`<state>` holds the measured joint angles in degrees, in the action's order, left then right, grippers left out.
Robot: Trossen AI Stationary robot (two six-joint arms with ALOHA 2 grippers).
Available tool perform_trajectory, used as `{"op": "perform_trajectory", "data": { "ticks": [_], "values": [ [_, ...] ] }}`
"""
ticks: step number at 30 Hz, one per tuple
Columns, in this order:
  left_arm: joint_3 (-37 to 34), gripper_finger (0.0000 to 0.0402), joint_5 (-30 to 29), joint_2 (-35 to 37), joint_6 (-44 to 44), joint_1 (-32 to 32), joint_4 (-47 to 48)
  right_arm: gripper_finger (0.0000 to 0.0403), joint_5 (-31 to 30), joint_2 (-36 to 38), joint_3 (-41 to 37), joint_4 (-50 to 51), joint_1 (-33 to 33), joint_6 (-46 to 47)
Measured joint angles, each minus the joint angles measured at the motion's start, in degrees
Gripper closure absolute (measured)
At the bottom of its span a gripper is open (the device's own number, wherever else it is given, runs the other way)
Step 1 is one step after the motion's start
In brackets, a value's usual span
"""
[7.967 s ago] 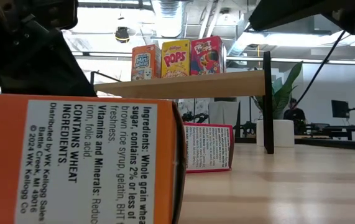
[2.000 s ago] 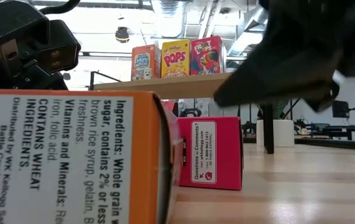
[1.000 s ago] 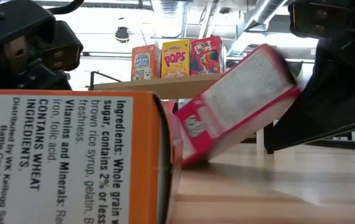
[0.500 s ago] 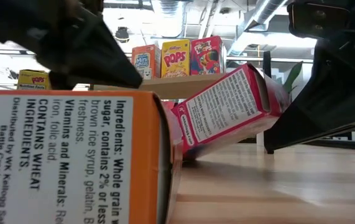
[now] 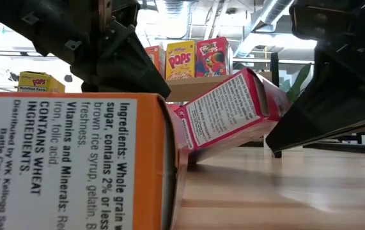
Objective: Stack cereal on shelf
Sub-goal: Put red cereal box on the table
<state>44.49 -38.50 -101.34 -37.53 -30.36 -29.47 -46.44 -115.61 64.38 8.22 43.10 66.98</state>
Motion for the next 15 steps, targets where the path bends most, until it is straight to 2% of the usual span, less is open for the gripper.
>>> {"op": "perform_trajectory", "data": {
  "ticks": [7,9,15],
  "values": [
    [-0.97,0.0401,1.2,-2.65,-1.44,0.15,-2.79,0.0387,0.02,0.0,0.02,-0.35,-0.73,-1.49],
    [-0.98,0.0402,2.9,-4.9,-2.48,0.21,-4.61,0.0381,0.08,0.0,0.02,-0.44,-0.89,-1.47],
    [-0.81,0.0402,2.27,-6.54,-5.68,0.14,-5.16,0.0365,1.39,0.0,0.02,-0.8,-0.75,-1.47]
  ]
}}
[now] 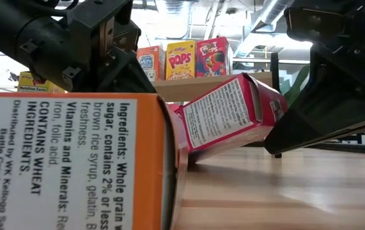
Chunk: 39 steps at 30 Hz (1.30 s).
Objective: Stack cereal on shelf
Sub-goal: Put red cereal box on the table
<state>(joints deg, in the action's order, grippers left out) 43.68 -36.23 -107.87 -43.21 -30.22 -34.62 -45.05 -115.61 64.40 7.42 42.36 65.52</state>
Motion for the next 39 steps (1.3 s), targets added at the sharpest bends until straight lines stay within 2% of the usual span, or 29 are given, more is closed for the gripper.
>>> {"op": "perform_trajectory", "data": {
  "ticks": [10,14,20,30,39],
  "values": [
    [0.0,0.0402,-0.9,0.02,-1.52,-0.66,0.51,0.0387,0.01,0.02,0.0,-0.5,0.36,0.0],
    [-0.02,0.0402,-1.7,0.02,-4.96,-0.66,2.42,0.0381,-0.01,0.26,0.0,-1.49,0.36,-0.35],
    [-0.04,0.0402,-2.49,0.04,-7.12,-0.68,3.86,0.0365,0.01,0.26,1.75,-5.17,0.22,-5.31],
    [-0.07,0.0401,-1.29,0.03,-7.46,-0.64,4.22,0.0388,0.27,0.28,5.04,-4.4,-1.63,-13.1],
    [-0.11,0.0401,-0.7,-0.02,-7.66,-0.66,3.6,0.0363,3.13,0.28,5.11,-4.39,-3.18,-13.25]
  ]
}}
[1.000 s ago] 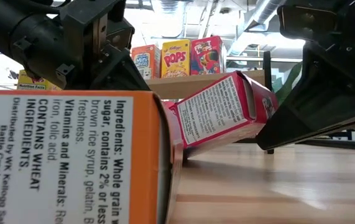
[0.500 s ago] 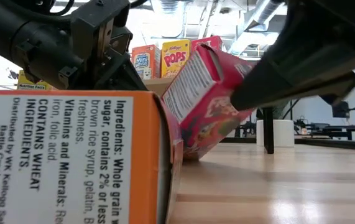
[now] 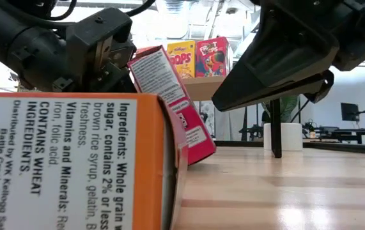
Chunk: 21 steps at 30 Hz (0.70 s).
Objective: Stack cereal on shelf
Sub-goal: Put red cereal box on the table
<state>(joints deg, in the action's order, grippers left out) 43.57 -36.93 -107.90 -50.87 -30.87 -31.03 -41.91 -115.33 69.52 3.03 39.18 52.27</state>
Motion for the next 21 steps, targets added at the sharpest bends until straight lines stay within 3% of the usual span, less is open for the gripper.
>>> {"op": "perform_trajectory", "data": {
  "ticks": [12,21],
  "values": [
    [0.0,0.0401,0.47,0.01,-0.3,0.0,-0.8,0.0389,-0.02,0.26,0.0,0.02,-0.01,-0.33],
    [0.11,0.0402,0.25,1.98,2.36,0.0,-1.82,0.0355,-0.02,0.26,0.0,0.0,-0.76,-0.26]
  ]
}}
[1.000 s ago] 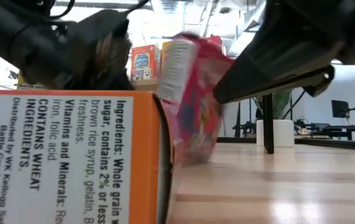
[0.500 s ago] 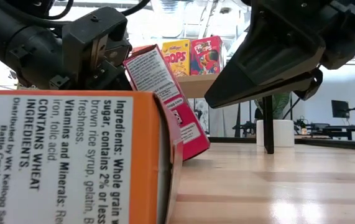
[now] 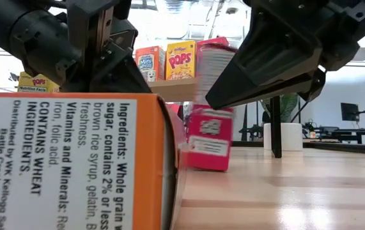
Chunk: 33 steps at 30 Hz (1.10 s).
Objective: Stack cereal on shelf
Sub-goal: Put red cereal box on the table
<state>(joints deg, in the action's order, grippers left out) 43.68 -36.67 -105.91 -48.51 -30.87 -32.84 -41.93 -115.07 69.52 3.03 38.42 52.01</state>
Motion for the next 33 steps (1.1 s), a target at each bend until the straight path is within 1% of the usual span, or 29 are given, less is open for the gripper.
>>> {"op": "perform_trajectory", "data": {
  "ticks": [8,13,16,18,20,23,26,29,33],
  "values": [
    [-0.02,0.0401,-0.01,0.07,0.39,0.0,1.1,0.0369,0.02,0.0,0.0,0.04,0.0,0.0],
    [-0.05,0.0401,-1.06,0.07,0.81,0.0,-0.8,0.0383,0.2,0.02,0.0,2.32,0.23,1.04],
    [-0.02,0.0401,-4.39,0.14,6.53,0.02,-6.55,0.0386,0.25,0.0,0.0,3.06,0.58,1.79],
    [-0.02,0.0401,-4.94,0.14,9.15,1.06,-7.81,0.0384,0.28,0.02,0.0,2.97,0.59,1.72],
    [-0.02,0.0401,-3.89,0.14,9.27,2.68,-7.76,0.0376,0.39,0.02,0.0,2.94,0.59,1.03],
    [-0.02,0.0401,-2.06,0.14,8.39,4.59,-7.75,0.0364,0.92,0.02,0.31,3.42,0.03,-2.48],
    [-0.02,0.0401,-1.24,0.14,9.04,5.64,-7.75,0.0361,3.1,0.02,1.66,4.64,-0.82,-5.1],
    [-0.02,0.0401,0.33,0.14,10.1,6.76,-8.3,0.0364,4.59,0.02,2.53,6.32,-1.17,-3.92],
    [-0.02,0.0401,3.52,-0.3,11.06,7.15,-11.75,0.0377,2.34,0.02,2.61,9.04,0.55,1.31]
  ]
}}
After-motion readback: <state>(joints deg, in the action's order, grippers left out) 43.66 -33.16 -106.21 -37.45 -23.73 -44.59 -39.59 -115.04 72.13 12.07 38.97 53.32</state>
